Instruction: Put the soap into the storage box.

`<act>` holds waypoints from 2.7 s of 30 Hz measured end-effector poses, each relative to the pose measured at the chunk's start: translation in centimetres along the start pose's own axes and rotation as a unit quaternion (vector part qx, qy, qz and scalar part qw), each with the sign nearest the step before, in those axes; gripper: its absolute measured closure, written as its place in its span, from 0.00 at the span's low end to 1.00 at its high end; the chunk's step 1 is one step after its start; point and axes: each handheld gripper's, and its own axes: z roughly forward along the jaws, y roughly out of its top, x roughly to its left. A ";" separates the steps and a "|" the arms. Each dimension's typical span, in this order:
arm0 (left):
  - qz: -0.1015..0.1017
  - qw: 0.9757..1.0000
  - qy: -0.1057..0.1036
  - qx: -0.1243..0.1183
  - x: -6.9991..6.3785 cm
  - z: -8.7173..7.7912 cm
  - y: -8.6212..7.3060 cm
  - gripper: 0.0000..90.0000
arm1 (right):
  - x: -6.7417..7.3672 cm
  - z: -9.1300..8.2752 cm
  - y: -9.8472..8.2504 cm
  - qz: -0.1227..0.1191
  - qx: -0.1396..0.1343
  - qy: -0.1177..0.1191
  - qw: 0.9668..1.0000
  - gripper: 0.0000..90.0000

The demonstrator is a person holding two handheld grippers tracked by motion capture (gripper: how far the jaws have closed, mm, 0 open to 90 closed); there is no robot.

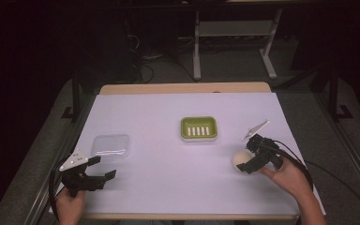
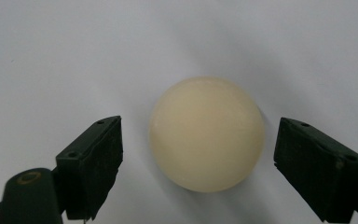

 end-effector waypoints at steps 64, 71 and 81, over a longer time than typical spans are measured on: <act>0.001 1.000 -0.001 0.001 0.0 0.1 0.0 0.14 | -0.3 3.3 0.6 -0.001 0.062 -0.010 0.998 0.26; 0.000 1.000 -0.001 0.001 0.0 0.1 0.0 0.14 | -0.5 3.1 0.5 0.007 0.058 0.000 0.998 0.27; -0.004 1.000 -0.002 -0.002 0.0 0.1 0.0 0.14 | -0.8 2.1 0.8 0.014 0.043 0.007 0.999 0.27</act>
